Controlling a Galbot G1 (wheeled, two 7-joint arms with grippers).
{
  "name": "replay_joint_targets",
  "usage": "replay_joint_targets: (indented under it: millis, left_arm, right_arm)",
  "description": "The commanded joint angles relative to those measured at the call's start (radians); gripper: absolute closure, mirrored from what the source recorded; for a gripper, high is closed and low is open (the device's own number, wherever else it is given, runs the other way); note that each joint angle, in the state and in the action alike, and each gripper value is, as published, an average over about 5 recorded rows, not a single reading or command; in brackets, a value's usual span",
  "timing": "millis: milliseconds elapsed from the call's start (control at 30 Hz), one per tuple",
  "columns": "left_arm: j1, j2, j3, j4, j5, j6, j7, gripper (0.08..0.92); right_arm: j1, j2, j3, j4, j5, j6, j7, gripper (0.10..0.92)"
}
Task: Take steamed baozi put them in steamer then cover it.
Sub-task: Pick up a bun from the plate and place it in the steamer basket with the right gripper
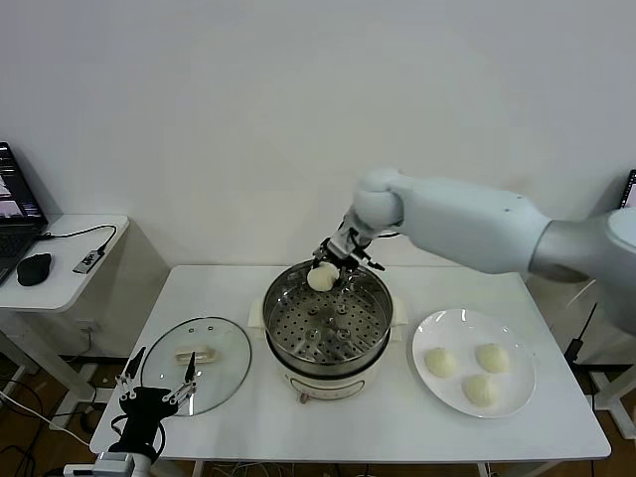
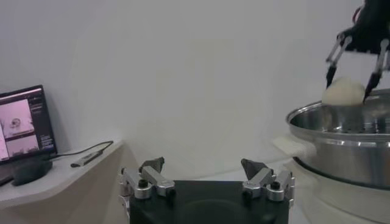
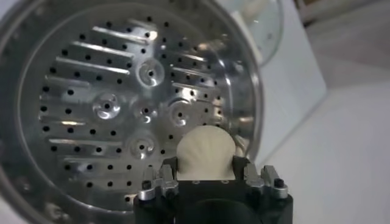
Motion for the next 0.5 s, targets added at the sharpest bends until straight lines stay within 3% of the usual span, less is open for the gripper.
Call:
replay_joint_targets:
  millis: [33,500]
  left_arm:
    - [-0.002,-0.001,-0.001,0.005,0.000,-0.001,0.001,0.177]
    - [0.000,-0.001,-0.001,0.002,0.000,-0.003,-0.001,0.177]
  right_arm:
    - [-0.057,0.071,-0.013,-0.088,-0.240,0.162,0.040,0.458]
    - [-0.082,0.098,0.007,-0.139,-0.299,0.225,0.071,0.428]
